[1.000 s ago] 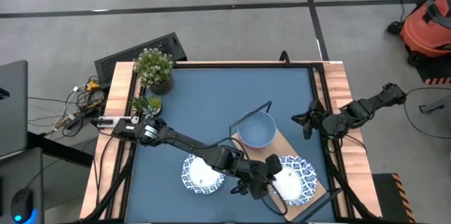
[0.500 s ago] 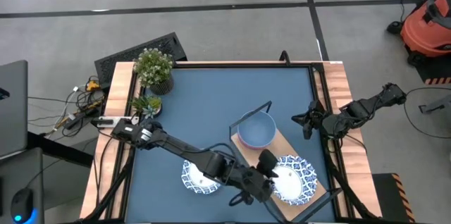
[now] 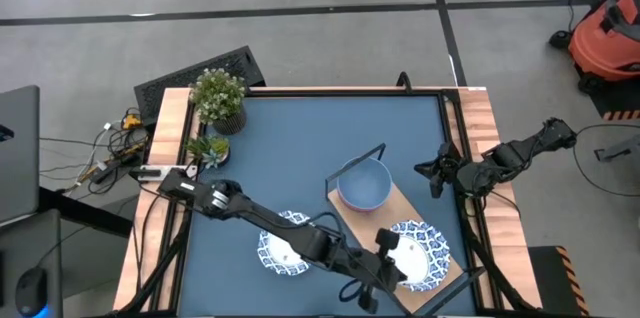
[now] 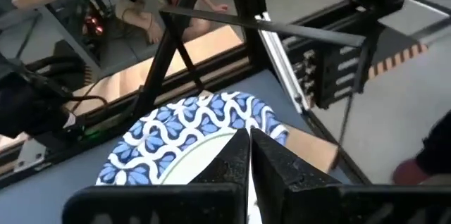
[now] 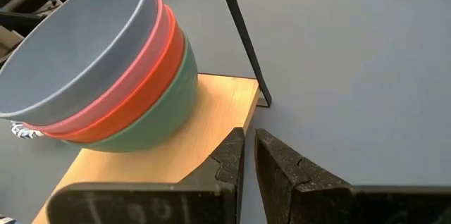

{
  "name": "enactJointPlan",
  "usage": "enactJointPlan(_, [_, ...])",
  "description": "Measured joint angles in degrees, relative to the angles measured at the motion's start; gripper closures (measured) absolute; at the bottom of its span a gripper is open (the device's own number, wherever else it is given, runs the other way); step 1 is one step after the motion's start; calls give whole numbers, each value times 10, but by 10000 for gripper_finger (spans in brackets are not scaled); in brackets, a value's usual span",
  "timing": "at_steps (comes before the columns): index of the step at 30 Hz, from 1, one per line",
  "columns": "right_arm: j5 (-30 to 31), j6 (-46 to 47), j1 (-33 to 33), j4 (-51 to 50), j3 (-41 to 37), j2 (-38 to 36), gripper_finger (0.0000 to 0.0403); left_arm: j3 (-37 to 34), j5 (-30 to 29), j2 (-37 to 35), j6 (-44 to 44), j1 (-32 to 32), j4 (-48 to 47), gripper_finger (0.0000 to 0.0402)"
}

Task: Place and stack bowls onto a shelf
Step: Stack the white bowl on top of the white bowl on the shelf

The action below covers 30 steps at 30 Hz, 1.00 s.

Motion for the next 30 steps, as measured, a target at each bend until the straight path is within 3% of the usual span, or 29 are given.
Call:
enactJointPlan(11, [-3, -9, 0, -9, 0, 0, 340, -1, -26, 55, -23, 6, 71, 401])
enactJointPlan(16, [-5, -10, 0, -12, 0, 0, 340, 0, -114, 55, -21, 8, 75, 401])
enactJointPlan(24, [-9, -17, 0, -12, 0, 0, 340, -15, -126, 59, -76, 9, 69, 401])
enactJointPlan(30, [-9, -16, 0, -12, 0, 0, 340, -15, -178, 77, -72, 1, 72, 401])
